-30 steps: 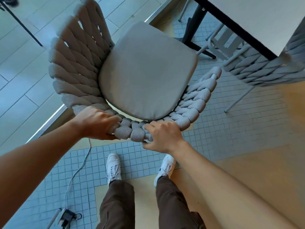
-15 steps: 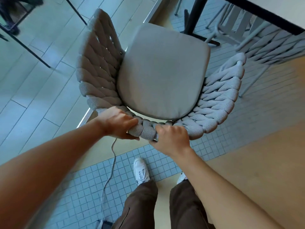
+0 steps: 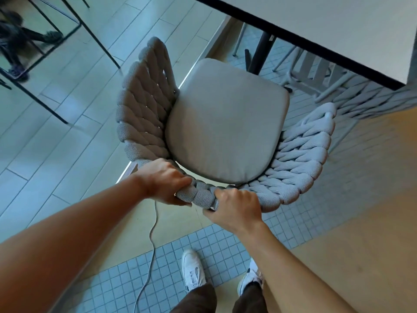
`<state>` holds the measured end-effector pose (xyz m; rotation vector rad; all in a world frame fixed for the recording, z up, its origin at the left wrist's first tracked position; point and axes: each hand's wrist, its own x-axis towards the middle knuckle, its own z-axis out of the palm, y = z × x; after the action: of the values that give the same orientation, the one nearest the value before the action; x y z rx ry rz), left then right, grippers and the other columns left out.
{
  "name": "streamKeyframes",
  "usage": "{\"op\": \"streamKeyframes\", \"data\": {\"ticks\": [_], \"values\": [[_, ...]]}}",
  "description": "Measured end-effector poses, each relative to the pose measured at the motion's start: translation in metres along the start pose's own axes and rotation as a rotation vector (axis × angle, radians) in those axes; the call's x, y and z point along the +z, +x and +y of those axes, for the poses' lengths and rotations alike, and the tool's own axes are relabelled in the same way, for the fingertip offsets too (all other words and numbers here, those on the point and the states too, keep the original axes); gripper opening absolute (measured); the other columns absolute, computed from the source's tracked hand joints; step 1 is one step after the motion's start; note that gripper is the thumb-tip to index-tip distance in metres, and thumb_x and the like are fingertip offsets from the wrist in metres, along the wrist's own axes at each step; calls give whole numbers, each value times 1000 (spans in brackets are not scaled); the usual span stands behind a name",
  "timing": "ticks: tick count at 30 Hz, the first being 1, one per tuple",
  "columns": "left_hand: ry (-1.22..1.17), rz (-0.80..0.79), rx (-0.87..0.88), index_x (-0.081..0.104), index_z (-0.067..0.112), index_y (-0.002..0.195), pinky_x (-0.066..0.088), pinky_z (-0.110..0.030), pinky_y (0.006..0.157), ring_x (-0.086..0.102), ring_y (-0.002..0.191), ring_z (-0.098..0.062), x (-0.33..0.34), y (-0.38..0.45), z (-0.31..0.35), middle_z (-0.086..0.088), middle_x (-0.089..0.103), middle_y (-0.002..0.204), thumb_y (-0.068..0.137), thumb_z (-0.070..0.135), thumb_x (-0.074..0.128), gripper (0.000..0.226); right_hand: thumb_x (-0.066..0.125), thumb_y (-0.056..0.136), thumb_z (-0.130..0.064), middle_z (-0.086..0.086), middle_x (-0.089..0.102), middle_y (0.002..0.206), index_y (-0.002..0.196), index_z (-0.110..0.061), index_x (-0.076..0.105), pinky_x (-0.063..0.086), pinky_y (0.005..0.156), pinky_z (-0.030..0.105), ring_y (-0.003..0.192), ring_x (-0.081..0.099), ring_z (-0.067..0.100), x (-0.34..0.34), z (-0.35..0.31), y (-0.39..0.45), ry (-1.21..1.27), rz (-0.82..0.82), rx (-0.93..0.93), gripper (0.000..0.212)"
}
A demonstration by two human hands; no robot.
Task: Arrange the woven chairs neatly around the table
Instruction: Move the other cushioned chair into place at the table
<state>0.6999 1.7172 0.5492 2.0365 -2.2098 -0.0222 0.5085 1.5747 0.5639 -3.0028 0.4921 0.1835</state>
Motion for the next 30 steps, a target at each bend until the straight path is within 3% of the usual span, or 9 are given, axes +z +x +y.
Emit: {"op": "streamKeyframes", "data": {"ticks": [10, 17, 26, 30], "values": [[28, -38, -3, 65, 22, 83, 52, -31, 49, 65, 56, -29, 2, 26, -21, 2, 69, 67, 80, 74, 58, 52, 78, 53, -65, -2, 63, 55, 67, -22, 69, 46, 50, 31, 48, 63, 26, -3, 23, 25, 6, 16, 34, 46], [86, -155, -29, 63, 24, 104, 55, -35, 70, 69, 82, -29, 8, 46, -39, 2, 73, 93, 85, 82, 29, 71, 75, 56, -67, -1, 64, 55, 67, -23, 69, 41, 51, 30, 51, 65, 27, -6, 37, 44, -32, 38, 28, 46], [74, -105, -28, 67, 24, 98, 53, -30, 63, 70, 75, -27, 8, 72, -56, 5, 75, 87, 85, 81, 37, 65, 71, 63, -69, 1, 65, 57, 71, -23, 73, 43, 53, 30, 54, 66, 29, -8, 59, 68, -38, 58, -8, 47], [83, -113, -106, 66, 26, 103, 55, -31, 67, 71, 80, -25, 9, 78, -56, 7, 74, 91, 82, 84, 31, 71, 67, 68, -68, 1, 67, 63, 75, -22, 71, 43, 56, 32, 58, 66, 29, -9, 69, 72, 11, 56, -44, 47]]}}
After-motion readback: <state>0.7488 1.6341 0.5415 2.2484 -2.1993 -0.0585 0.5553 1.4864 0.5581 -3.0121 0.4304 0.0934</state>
